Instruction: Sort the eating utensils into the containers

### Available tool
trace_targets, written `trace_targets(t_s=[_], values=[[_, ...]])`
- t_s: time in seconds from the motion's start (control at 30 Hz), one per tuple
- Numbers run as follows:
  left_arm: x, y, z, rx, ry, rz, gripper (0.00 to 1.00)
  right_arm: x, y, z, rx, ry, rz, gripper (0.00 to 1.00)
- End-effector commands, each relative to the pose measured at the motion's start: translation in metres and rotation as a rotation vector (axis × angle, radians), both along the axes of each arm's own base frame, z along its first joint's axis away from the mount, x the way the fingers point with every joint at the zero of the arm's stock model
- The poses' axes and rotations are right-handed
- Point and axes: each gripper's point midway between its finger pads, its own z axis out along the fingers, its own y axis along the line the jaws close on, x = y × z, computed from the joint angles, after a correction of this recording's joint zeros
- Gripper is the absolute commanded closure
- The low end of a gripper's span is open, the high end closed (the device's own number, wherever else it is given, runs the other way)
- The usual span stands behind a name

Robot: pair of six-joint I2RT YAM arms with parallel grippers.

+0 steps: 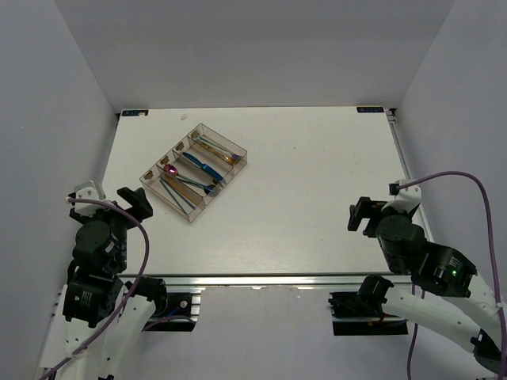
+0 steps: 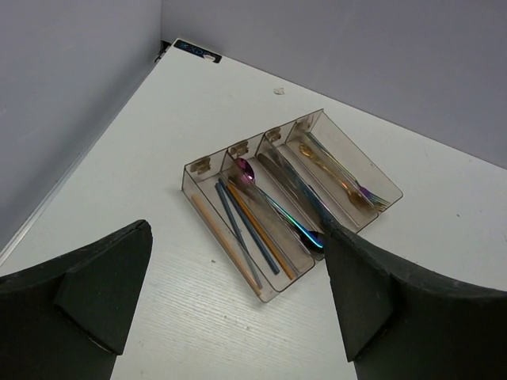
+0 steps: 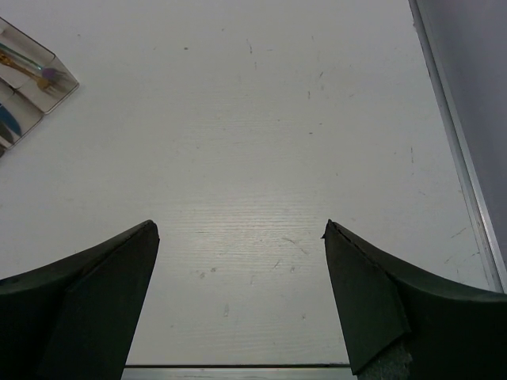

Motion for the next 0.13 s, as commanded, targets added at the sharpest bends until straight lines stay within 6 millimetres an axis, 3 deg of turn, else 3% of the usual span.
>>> trace_targets(t_s=[0.0, 0.1], values=[[0.0021, 0.0019, -0.0038, 0.020, 0.033, 0.011, 0.02, 0.0048, 0.0035, 0.0023, 0.003, -0.018, -0.011, 0.11], [0.0009, 0.0021, -0.0028, 0.017, 0.026, 0.011, 0.02, 0.0061, 0.0072, -0.0009, -0.003, -0.011, -0.004, 0.10]])
